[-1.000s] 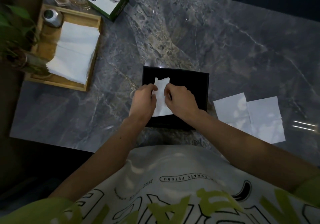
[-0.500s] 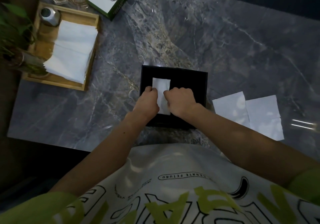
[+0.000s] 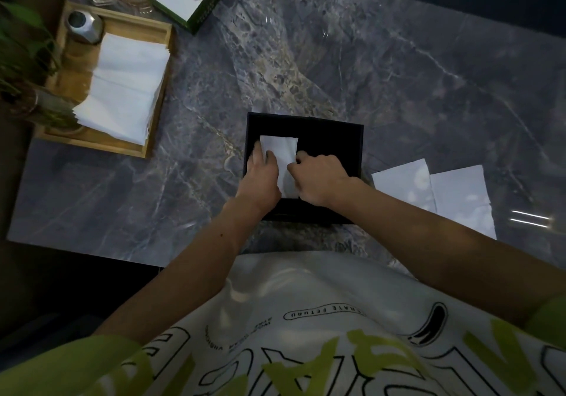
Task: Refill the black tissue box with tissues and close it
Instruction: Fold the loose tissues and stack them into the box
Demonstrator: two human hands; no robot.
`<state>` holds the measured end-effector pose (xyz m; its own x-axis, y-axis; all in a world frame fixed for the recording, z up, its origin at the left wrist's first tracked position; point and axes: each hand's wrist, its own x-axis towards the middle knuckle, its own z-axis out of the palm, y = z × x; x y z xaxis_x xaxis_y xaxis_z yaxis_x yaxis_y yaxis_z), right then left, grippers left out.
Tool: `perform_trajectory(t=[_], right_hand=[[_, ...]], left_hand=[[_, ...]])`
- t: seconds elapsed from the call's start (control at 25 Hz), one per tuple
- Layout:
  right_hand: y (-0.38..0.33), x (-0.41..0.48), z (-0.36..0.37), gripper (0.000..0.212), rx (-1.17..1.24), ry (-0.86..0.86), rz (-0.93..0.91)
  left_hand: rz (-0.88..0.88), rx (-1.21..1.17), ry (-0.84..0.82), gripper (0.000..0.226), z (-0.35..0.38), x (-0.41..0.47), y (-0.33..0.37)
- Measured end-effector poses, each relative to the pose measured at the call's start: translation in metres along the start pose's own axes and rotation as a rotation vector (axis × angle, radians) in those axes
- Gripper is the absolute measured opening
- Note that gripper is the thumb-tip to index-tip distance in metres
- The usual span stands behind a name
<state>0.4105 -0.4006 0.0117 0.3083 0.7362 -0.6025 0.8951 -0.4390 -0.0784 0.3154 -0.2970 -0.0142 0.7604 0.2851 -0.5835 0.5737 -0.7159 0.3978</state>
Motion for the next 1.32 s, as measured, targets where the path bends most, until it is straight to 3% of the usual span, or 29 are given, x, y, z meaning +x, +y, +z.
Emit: perform_trajectory(t=[0.24, 0.48, 0.72, 0.96, 1.16, 1.32], right_hand=[[0.004, -0.009, 0.008, 0.043, -0.266, 0.171, -0.187], [-0.007, 0.0, -0.002, 0.054, -0.452, -0.132, -0.193], [-0.013, 0.0, -0.011, 0.052, -0.481, -0.178, -0.202], [-0.006, -0.003, 0.004, 0.06, -0.431, -0.071, -0.173], [0.008, -0.026, 0.022, 0.061, -0.202, 0.113, -0.132], [0.016, -0.056, 0.033, 0.063, 0.018, 0.277, -0.019]], left_hand=[[0.069, 0.117, -0.105, 0.069, 0.006, -0.006, -0.004], [0.023, 0.128, -0.219, 0.072, 0.005, -0.002, -0.004], [0.033, 0.151, -0.226, 0.071, 0.007, -0.001, -0.004], [0.047, 0.203, -0.184, 0.072, 0.009, -0.003, -0.005], [0.118, 0.205, -0.102, 0.064, 0.007, -0.008, -0.011], [0.221, 0.051, 0.019, 0.059, 0.009, -0.018, -0.014]])
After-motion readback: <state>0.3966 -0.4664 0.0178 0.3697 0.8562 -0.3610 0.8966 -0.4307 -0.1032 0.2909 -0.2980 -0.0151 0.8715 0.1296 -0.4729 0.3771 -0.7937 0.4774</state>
